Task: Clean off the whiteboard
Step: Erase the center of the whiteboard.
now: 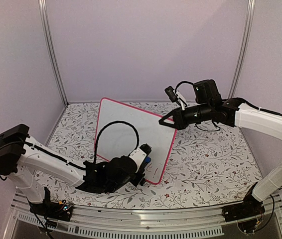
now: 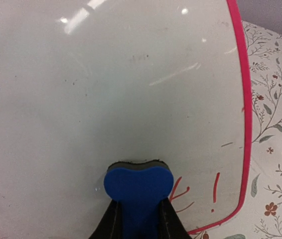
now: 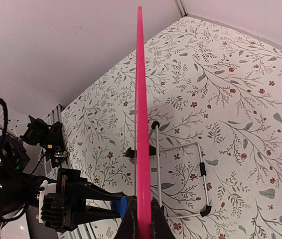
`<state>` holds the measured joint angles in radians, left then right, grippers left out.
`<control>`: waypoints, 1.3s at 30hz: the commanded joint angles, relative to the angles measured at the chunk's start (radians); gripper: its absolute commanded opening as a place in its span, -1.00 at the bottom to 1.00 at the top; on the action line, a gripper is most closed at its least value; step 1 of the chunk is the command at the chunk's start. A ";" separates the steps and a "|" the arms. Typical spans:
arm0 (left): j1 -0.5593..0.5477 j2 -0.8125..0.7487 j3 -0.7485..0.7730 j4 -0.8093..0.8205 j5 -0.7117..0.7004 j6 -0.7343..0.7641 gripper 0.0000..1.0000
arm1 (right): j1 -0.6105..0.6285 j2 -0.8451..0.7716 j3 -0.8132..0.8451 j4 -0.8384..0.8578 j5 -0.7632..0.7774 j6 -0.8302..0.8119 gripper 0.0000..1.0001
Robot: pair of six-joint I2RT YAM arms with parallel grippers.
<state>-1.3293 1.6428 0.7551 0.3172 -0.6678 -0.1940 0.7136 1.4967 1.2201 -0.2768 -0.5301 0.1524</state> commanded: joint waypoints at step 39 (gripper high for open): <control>-0.058 0.088 0.005 -0.040 -0.010 -0.041 -1.00 | 0.026 0.030 -0.008 -0.059 -0.030 -0.046 -1.00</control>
<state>-1.3922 1.7134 0.7063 0.2207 -0.6895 -0.2874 0.7132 1.4990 1.2201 -0.2718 -0.5308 0.1524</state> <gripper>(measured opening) 0.183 0.038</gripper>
